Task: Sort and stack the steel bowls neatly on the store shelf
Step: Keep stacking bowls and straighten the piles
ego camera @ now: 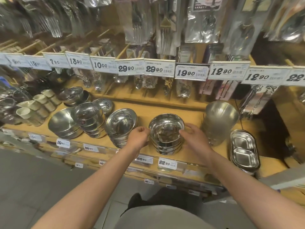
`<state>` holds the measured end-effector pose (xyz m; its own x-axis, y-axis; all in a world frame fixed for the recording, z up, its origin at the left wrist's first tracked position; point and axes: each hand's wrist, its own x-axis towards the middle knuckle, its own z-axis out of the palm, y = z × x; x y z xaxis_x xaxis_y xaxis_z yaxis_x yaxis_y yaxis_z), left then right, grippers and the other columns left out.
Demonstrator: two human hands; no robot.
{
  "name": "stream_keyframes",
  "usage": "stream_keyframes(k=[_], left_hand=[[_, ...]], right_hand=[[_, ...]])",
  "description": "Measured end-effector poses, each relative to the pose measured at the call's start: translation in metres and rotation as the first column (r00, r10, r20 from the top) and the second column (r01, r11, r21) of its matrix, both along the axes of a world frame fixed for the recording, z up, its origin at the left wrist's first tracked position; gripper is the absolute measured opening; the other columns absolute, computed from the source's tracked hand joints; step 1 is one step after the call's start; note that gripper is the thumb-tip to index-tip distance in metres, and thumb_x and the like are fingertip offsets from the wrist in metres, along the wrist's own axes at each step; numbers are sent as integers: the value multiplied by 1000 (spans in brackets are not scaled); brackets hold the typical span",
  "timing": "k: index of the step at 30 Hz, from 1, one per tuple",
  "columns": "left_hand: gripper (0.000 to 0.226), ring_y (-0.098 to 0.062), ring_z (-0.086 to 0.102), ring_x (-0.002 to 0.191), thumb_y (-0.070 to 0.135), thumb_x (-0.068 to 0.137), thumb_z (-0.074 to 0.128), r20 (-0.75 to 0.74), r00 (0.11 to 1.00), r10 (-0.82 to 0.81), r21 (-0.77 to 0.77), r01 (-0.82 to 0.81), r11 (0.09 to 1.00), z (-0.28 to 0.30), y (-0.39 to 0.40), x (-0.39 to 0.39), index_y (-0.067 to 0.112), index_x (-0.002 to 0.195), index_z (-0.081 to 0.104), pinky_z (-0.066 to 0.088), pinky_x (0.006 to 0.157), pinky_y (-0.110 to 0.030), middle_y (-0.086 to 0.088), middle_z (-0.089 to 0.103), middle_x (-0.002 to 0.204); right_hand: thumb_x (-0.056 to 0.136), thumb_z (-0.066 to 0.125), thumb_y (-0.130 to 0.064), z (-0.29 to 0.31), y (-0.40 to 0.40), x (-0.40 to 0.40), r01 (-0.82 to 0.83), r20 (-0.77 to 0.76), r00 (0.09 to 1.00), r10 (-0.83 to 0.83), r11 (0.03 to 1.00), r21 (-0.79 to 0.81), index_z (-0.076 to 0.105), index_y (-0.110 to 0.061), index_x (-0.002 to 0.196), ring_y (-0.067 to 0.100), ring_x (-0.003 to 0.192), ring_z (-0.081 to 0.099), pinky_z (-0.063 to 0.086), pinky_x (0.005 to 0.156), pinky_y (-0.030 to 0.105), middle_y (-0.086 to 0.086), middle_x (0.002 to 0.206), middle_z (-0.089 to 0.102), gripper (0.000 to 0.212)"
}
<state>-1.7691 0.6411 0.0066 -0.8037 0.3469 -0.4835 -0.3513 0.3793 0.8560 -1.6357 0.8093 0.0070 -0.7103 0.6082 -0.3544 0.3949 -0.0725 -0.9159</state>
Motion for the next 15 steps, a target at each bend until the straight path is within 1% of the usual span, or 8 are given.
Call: stream_keyframes(k=[2,3,6,9,11,13,15], left_hand=[[12,-22,58,83,16,100,55,-25,998,-50,-29,49,998,0,4,-3,9,96,64,58,87,-46,-11,65,93],[10,-22,58,83,14,99,56,-30,997,-65,-36,64,997,1,6,-4,9,95,63,57,90,-49,-13,65,92],[4,-22,57,79,7,96,58,-23,998,-64,-34,64,997,3,9,-6,9,94,61,57,88,-51,-11,63,86],[5,-22,55,74,5,93,60,-16,996,-82,-33,82,996,4,10,-9,10,92,59,56,90,-55,-6,57,76],[12,-21,53,69,4,93,60,-6,996,-94,-30,94,995,6,10,-10,12,86,54,56,88,-57,-5,52,72],[17,-23,55,72,3,93,61,-5,995,-95,-36,94,995,7,11,-12,13,83,50,56,87,-58,-5,52,74],[15,-25,58,76,4,93,62,-5,995,-101,-44,101,994,7,11,-15,12,84,53,57,88,-59,-6,55,77]], right_hand=[[97,64,-21,-3,2,-7,22,-1,1000,-22,1000,-9,56,-28,138,13,103,66,61,76,29,-13,112,67,42],[95,65,-19,-4,4,-9,35,1,999,-35,999,-20,58,-26,136,13,102,68,62,77,29,-11,108,67,42],[93,67,-18,-10,7,-14,65,10,998,-64,997,-36,61,-23,135,13,99,69,64,76,31,-7,104,70,42],[93,68,-17,-16,9,-16,85,30,996,-83,995,-44,62,-22,136,17,99,71,65,75,35,1,107,73,44],[92,69,-15,-19,9,-18,113,30,993,-111,992,-50,63,-19,136,19,98,73,65,74,36,1,106,74,45],[92,69,-13,-20,8,-20,133,31,991,-132,990,-49,65,-19,134,16,92,73,65,70,32,-3,100,74,42],[91,68,-13,-20,7,-20,137,36,990,-136,990,-26,69,-19,128,10,84,71,63,61,25,-9,92,72,37]])
